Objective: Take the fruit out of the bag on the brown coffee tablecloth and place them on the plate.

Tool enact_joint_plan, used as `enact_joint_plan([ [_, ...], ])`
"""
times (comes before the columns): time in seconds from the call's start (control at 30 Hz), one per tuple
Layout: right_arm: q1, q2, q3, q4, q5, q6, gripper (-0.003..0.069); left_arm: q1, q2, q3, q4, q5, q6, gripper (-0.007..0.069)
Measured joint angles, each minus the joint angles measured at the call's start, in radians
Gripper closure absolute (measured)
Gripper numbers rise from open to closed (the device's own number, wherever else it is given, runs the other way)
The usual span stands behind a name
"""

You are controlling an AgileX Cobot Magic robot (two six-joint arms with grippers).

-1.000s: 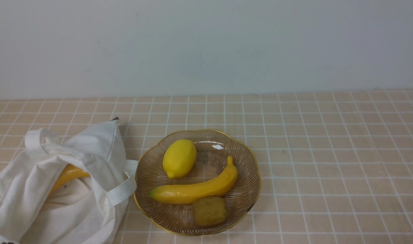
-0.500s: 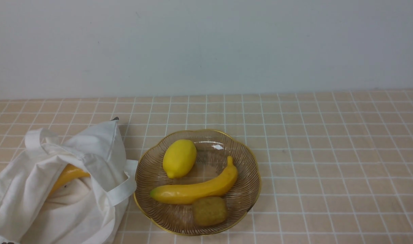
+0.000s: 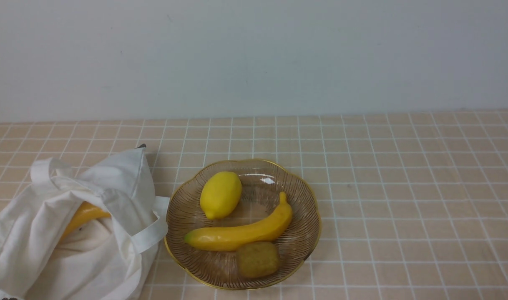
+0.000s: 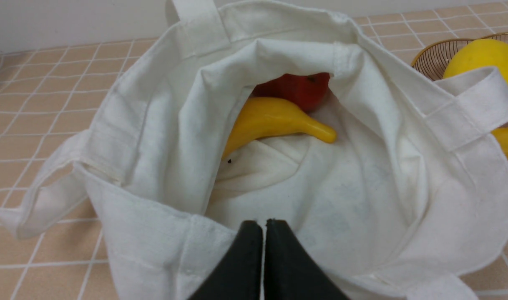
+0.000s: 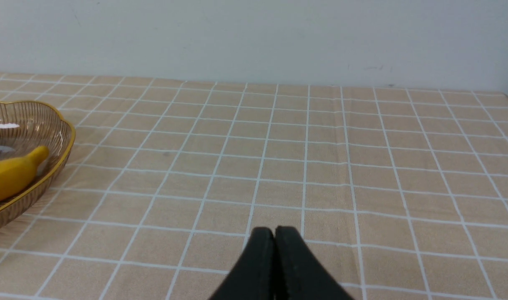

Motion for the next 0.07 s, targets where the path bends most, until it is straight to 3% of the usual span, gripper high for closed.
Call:
enact_joint_plan([
  [0.07,0.0,0.0,0.0,0.0,0.0,0.0,0.0673,0.0,0.0,0.0,0.0,0.0,0.0,0.0632],
])
